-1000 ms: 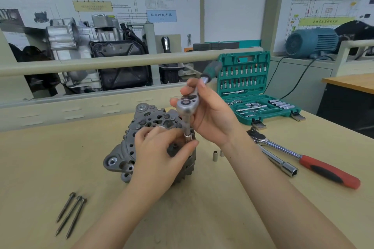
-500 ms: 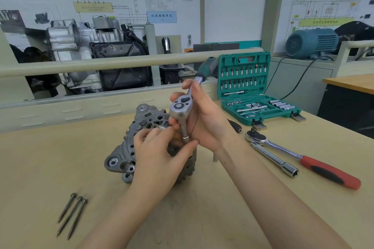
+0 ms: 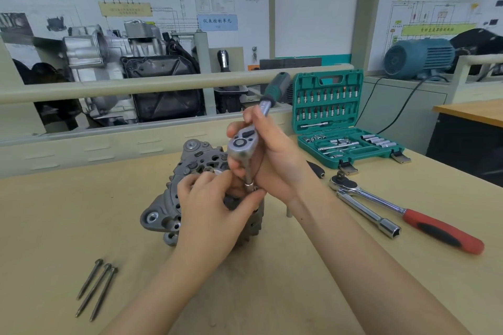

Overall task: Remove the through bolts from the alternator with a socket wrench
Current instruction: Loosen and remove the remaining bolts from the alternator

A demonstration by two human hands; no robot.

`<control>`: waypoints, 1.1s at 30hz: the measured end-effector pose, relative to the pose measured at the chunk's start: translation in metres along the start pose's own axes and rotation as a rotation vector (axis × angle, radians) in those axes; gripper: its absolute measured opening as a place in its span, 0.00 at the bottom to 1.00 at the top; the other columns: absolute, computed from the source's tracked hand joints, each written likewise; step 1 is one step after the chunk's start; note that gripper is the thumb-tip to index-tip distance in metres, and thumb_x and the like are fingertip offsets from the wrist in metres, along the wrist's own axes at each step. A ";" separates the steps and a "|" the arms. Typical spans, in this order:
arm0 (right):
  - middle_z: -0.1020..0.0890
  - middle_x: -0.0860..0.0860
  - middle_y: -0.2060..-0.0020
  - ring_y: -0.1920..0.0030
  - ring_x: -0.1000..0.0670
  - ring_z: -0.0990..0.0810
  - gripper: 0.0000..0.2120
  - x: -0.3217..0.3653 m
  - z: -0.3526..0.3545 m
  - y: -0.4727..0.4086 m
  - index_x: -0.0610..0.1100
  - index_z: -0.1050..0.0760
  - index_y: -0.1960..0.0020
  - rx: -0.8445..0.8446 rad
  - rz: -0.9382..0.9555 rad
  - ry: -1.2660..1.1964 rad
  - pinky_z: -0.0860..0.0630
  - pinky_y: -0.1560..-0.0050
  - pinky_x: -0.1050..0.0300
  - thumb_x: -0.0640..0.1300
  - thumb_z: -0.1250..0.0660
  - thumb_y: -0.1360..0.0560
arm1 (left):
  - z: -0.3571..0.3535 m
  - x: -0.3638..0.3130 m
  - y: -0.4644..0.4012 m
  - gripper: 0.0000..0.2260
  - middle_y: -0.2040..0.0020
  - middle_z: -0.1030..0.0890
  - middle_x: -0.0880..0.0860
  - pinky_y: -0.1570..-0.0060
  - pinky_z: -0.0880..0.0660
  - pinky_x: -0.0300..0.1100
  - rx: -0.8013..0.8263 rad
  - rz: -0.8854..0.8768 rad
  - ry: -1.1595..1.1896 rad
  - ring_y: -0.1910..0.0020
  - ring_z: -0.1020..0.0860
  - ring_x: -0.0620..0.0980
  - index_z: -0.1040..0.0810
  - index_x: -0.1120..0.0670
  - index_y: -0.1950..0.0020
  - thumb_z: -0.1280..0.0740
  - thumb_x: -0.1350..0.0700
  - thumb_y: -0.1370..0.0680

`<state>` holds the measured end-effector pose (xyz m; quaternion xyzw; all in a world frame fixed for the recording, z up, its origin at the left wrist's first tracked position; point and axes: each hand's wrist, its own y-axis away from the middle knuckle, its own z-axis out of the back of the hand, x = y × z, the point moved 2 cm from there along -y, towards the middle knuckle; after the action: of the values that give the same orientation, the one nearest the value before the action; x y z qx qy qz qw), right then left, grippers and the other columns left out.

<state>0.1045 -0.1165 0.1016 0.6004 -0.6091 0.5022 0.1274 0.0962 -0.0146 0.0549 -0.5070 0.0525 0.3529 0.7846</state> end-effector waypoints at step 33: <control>0.22 0.56 0.59 0.66 0.62 0.27 0.17 0.058 -0.027 0.022 0.50 0.31 0.55 -0.071 0.113 1.783 0.26 0.61 0.59 0.62 0.34 0.35 | 0.000 0.003 -0.003 0.13 0.71 0.24 0.46 0.43 0.50 0.29 0.033 -0.064 -0.043 0.60 0.28 0.40 0.26 0.52 0.71 0.32 0.45 0.31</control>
<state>0.0590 -0.1361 0.1478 -0.0484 -0.3276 0.7689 0.5470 0.1005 -0.0134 0.0557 -0.4877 0.0250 0.3375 0.8048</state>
